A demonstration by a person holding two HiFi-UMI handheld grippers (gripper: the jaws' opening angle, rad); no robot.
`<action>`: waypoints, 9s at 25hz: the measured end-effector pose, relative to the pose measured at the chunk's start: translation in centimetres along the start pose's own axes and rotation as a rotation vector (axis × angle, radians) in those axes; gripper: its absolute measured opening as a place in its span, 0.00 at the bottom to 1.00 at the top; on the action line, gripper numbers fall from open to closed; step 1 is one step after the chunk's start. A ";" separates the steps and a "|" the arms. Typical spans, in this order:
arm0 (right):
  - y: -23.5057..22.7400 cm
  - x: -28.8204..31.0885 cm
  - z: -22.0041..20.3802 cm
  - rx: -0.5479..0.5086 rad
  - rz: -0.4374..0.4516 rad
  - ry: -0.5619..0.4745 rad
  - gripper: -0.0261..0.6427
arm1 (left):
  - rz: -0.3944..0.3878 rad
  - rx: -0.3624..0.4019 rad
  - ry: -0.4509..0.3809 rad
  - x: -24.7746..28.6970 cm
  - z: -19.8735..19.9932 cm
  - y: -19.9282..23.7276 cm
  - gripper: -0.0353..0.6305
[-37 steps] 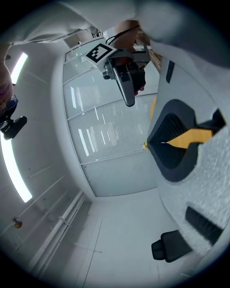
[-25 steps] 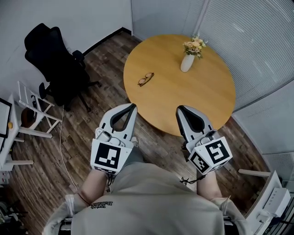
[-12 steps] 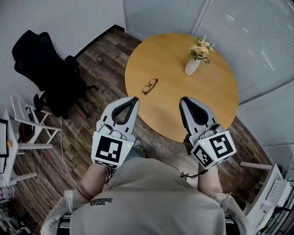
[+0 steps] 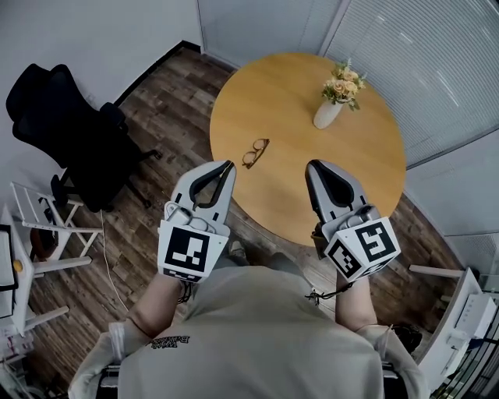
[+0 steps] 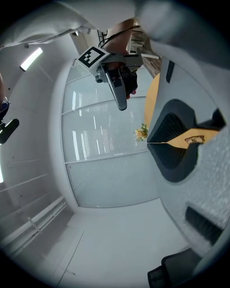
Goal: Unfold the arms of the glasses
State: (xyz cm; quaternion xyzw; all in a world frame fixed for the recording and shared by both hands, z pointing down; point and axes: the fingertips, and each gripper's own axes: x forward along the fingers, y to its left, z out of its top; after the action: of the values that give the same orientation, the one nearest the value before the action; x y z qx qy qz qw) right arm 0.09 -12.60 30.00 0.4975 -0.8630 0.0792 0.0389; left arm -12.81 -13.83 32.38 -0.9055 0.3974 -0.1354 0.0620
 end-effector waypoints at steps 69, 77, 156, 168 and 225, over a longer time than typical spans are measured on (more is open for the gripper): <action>-14.4 16.7 -24.8 0.094 0.141 0.427 0.09 | 0.063 -0.102 0.693 24.9 -32.0 -1.7 0.26; -13.6 16.9 -26.4 0.073 0.174 0.454 0.09 | 0.038 -0.126 0.782 25.6 -36.3 -3.3 0.26; -4.6 -0.5 7.7 -0.186 0.113 -0.184 0.09 | 0.208 -0.304 -0.377 2.6 9.2 4.2 0.11; -4.5 -0.1 9.8 -0.168 0.109 -0.227 0.09 | 0.168 -0.288 -0.358 2.8 9.5 3.5 0.11; -0.6 2.3 3.3 -0.126 0.289 -0.039 0.10 | 0.282 -0.269 -0.325 2.7 8.0 6.1 0.11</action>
State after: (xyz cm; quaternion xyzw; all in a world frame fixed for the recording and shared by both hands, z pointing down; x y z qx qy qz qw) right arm -0.50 -15.42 27.18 0.3662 -0.9294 0.0200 0.0414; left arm -12.99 -19.89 23.89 -0.8510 0.5191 0.0759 0.0222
